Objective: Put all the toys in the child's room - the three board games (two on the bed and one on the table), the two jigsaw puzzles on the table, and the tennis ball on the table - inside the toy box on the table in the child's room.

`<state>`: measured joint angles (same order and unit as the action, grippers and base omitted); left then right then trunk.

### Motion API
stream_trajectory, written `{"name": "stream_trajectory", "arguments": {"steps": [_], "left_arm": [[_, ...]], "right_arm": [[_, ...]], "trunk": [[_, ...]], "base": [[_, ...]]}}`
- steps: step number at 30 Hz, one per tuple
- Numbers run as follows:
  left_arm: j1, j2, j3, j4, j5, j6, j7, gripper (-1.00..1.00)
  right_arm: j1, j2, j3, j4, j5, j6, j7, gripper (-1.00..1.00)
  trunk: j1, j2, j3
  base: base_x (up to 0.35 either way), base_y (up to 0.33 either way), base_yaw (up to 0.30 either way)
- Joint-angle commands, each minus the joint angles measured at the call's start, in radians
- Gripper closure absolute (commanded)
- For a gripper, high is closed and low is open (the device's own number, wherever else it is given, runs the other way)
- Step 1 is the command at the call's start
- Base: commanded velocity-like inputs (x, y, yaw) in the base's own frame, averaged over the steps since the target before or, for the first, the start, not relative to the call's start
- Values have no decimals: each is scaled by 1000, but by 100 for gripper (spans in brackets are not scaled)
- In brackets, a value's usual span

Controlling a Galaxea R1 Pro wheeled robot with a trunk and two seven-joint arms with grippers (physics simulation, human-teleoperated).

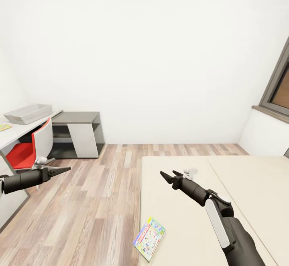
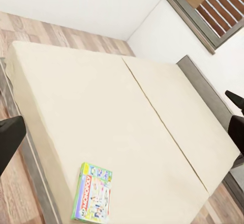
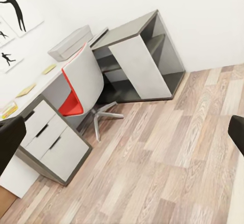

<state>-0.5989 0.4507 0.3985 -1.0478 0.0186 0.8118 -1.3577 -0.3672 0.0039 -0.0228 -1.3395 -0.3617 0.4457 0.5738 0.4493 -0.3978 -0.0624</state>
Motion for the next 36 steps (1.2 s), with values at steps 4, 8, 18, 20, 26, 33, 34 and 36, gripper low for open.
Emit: {"name": "stream_trajectory", "arguments": {"steps": [4,8,18,20,26,33,34,36], "left_arm": [[-1,0,0,0,2,11,-3,-100],[-1,0,0,0,2,11,-3,-100],[-1,0,0,0,2,12,-3,-100],[-1,0,1,0,1,12,-3,-100],[-1,0,0,0,2,12,-3,-100],[-1,0,1,0,0,12,-3,-100],[-1,0,1,0,1,12,-3,-100],[-1,0,1,0,1,12,-3,-100]], "right_arm": [[-1,0,-1,-3,-8,8,2,-100],[-1,0,-2,-2,-8,8,2,-100],[-1,0,-2,-2,-9,9,1,-100],[-1,0,-2,-1,-9,9,1,-100],[-1,1,-2,-2,-9,7,0,-100],[-1,1,-4,0,-9,4,-1,-100],[-1,1,-4,0,-9,4,-1,-100],[-1,1,-3,0,-9,4,-1,-100]], "trunk": [[1,-2,4],[1,-2,11],[1,-2,25],[1,-2,26],[1,-2,27],[1,-2,27],[1,-2,27],[1,-2,27]], "base": [[0,0,0],[0,0,0],[0,0,0],[0,0,0],[0,24,0],[0,199,0],[0,270,0],[0,275,0]]}}
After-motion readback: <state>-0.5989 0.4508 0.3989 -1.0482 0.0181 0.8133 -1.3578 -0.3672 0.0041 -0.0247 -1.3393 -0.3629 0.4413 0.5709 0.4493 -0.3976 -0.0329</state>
